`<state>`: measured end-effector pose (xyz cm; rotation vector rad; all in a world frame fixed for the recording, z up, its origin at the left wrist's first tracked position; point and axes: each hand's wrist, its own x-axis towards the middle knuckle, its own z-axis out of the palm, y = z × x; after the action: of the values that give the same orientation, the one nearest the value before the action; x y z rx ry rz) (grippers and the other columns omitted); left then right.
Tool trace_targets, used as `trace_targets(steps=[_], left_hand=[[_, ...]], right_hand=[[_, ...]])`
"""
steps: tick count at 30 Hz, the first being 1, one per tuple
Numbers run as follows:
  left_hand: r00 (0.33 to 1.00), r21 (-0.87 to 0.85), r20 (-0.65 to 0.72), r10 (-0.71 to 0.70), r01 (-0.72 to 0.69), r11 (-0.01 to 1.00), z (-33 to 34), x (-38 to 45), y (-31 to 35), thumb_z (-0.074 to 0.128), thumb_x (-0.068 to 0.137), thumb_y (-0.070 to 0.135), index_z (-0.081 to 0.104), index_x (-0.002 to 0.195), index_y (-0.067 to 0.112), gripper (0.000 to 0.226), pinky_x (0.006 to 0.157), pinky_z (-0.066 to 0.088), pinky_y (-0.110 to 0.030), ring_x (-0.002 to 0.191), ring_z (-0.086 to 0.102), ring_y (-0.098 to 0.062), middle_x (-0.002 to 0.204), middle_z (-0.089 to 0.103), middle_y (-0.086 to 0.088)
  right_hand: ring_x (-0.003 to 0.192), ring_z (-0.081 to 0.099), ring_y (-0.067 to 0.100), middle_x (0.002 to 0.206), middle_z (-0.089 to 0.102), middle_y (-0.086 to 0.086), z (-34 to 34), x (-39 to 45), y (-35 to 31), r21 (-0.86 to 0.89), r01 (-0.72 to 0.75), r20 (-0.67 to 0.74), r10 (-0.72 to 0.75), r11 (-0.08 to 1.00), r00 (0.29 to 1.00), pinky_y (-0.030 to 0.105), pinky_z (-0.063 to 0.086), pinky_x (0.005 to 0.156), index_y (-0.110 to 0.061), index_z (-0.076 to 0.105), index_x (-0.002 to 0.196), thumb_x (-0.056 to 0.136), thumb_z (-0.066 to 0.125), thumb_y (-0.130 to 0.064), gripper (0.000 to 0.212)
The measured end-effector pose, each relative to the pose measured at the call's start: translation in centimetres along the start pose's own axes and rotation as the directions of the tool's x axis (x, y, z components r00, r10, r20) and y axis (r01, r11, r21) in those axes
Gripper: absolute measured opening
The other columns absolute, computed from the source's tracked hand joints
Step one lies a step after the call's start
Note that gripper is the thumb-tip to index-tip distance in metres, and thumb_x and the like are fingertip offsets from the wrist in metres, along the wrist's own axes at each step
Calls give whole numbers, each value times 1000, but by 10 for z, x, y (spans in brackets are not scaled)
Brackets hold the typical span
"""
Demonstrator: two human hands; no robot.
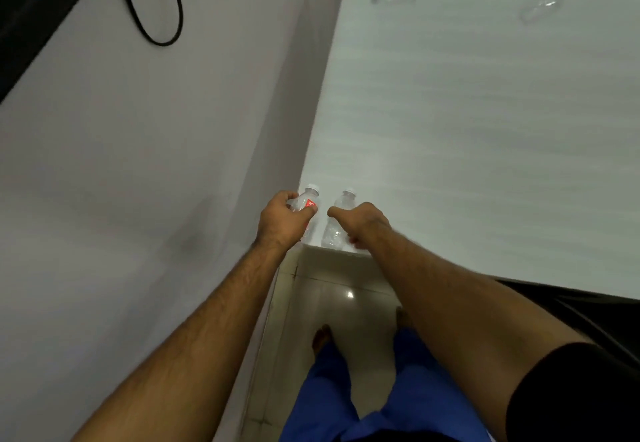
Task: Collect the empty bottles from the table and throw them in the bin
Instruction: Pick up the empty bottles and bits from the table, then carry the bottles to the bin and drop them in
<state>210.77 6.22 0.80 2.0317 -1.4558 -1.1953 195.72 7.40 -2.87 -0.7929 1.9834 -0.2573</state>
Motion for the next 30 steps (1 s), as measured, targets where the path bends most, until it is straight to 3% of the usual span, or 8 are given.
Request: trace_targets(steps=[4,7,11,15,20,24,30], left_hand=[[994,-103,106,3,8,995,5,-7,2,72,89,33,53,132,20,49,78,57,-35,96,64,-22,122,63,-4],[980,-157,197,-3,35,987,18,-20,8,70,90,36,54,132,21,47,72,58,-32,90,69,-18,115,66,0],[938,-217,342,61,16,976,67,-59,40,70,89,37,56,133,20,49,84,61,-43,92,72,-20,117,70,-4],[859,-265,491,148,-14,964,135,-120,84,72,88,34,58,132,18,49,83,62,-47,93,74,-25,117,72,-9],[749,-336,605,269,-66,939,228,-232,137,71,90,26,61,126,13,40,79,63,-46,87,76,-27,107,75,-11],[724,-429,584,367,-109,897,286,-319,175,71,90,25,65,121,12,34,79,63,-47,87,76,-29,103,76,-12],[596,-456,650,471,-190,869,386,-456,230,70,90,34,61,128,18,42,78,63,-43,93,75,-25,112,74,-7]], right_hand=[[75,74,26,89,74,11,-15,-17,26,266,-23,33,15,964,999,40,64,71,-9,67,95,77,63,-58,52],[73,71,25,96,73,14,-38,-42,56,482,-24,101,-29,876,994,34,60,63,-8,68,104,84,63,-46,43],[92,73,28,109,73,14,-88,-85,115,659,30,-3,-37,751,999,36,59,72,-11,62,117,93,49,-42,41],[88,75,27,107,74,14,-134,-128,186,804,68,-117,45,590,992,47,62,81,-13,60,116,98,48,-35,31],[90,73,26,105,75,11,-199,-193,285,883,199,-238,42,425,970,43,62,71,-16,63,118,101,43,-37,33],[80,73,23,100,75,11,-242,-235,354,873,313,-343,14,373,939,36,58,58,-13,61,122,99,44,-38,38],[80,72,25,104,76,15,-336,-301,485,839,439,-489,91,321,867,36,58,60,-15,64,120,88,48,-48,49]])
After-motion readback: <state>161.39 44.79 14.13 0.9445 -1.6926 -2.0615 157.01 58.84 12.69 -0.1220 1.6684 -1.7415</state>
